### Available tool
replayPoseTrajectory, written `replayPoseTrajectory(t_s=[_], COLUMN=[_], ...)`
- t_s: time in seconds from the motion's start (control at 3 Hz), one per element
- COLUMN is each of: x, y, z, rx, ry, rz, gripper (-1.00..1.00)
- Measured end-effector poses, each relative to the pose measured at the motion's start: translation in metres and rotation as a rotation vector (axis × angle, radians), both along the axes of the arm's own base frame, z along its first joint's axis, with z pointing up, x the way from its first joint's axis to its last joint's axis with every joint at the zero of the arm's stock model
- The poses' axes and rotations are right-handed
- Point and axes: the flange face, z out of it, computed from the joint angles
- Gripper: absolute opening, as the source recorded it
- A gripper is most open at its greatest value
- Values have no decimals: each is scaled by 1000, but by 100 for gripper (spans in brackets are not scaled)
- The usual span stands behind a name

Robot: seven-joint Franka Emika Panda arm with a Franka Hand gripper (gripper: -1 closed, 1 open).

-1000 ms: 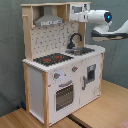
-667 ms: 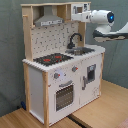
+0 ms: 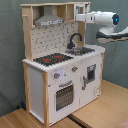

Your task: Play with the kitchen

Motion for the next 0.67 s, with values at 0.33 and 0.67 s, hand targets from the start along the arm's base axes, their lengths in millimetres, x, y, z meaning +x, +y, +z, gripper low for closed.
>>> replayPoseTrajectory(t_s=[0.33,0.67], x=[-12,-25], y=[-6,-9], z=[0,7], rx=[1,0], ry=[2,-25], rz=[11,21], gripper=[-100,-100])
